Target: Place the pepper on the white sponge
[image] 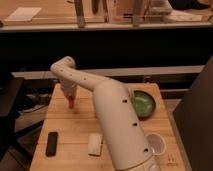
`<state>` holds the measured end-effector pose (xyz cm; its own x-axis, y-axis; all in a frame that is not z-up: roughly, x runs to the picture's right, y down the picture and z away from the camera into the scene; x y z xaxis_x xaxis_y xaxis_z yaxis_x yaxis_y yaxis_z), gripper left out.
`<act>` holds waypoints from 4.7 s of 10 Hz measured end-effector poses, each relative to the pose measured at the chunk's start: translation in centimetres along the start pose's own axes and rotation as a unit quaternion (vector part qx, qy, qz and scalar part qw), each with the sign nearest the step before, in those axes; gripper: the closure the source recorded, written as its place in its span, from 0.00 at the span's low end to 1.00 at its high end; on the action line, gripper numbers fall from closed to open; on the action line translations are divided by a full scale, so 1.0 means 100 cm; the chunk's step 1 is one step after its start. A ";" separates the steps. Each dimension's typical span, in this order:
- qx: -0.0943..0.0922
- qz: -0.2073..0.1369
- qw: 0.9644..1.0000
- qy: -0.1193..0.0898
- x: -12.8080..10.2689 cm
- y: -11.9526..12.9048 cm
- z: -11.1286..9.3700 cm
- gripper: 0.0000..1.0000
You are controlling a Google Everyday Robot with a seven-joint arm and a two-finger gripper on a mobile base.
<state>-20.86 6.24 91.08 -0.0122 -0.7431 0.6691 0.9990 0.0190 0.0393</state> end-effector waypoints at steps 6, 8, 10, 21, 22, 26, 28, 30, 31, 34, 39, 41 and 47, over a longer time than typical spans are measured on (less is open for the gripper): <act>0.006 0.007 1.000 0.004 -0.012 0.026 -0.012 0.97; 0.008 0.009 1.000 0.003 -0.022 0.041 -0.012 1.00; 0.012 0.009 1.000 0.003 -0.027 0.045 -0.012 1.00; 0.021 0.002 1.000 0.000 -0.076 0.077 -0.025 1.00; 0.023 -0.001 1.000 0.000 -0.082 0.080 -0.025 1.00; 0.023 -0.015 1.000 -0.004 -0.110 0.084 -0.024 1.00; 0.025 -0.023 0.999 -0.004 -0.123 0.089 -0.023 1.00; 0.026 -0.030 0.999 -0.005 -0.141 0.098 -0.023 1.00; 0.026 -0.031 0.999 -0.005 -0.145 0.101 -0.023 1.00; 0.029 -0.046 0.999 -0.004 -0.162 0.103 -0.019 1.00; 0.031 -0.068 0.997 -0.002 -0.184 0.116 -0.010 1.00; 0.033 -0.077 0.997 -0.002 -0.191 0.116 -0.007 1.00; 0.038 -0.095 0.995 0.000 -0.206 0.125 0.000 1.00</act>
<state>-8.11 21.81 77.80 -0.2008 -0.7374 0.6449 0.9727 -0.0720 0.2206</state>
